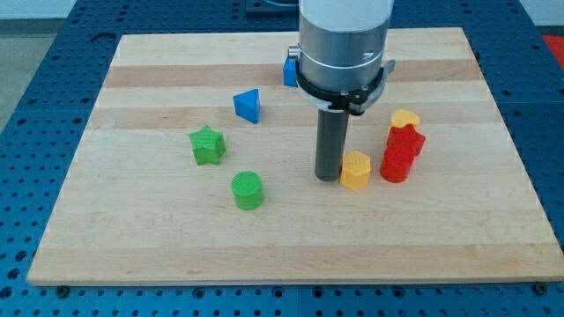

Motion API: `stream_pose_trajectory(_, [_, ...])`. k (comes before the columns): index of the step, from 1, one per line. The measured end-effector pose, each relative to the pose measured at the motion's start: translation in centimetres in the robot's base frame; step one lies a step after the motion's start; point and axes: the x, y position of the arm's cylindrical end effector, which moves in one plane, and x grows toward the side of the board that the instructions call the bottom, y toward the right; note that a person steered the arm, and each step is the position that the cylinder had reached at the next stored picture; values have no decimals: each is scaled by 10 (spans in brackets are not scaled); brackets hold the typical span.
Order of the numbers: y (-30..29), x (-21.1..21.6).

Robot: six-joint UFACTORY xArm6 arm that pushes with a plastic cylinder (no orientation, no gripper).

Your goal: Slide the green circle closer to green star

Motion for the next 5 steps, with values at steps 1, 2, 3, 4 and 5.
stream_pose_trajectory(1, [12, 0])
stream_pose_trajectory(2, [13, 1])
stream_pose_trajectory(3, [4, 1])
stream_pose_trajectory(4, [-40, 18])
stream_pose_trajectory(5, [-73, 60])
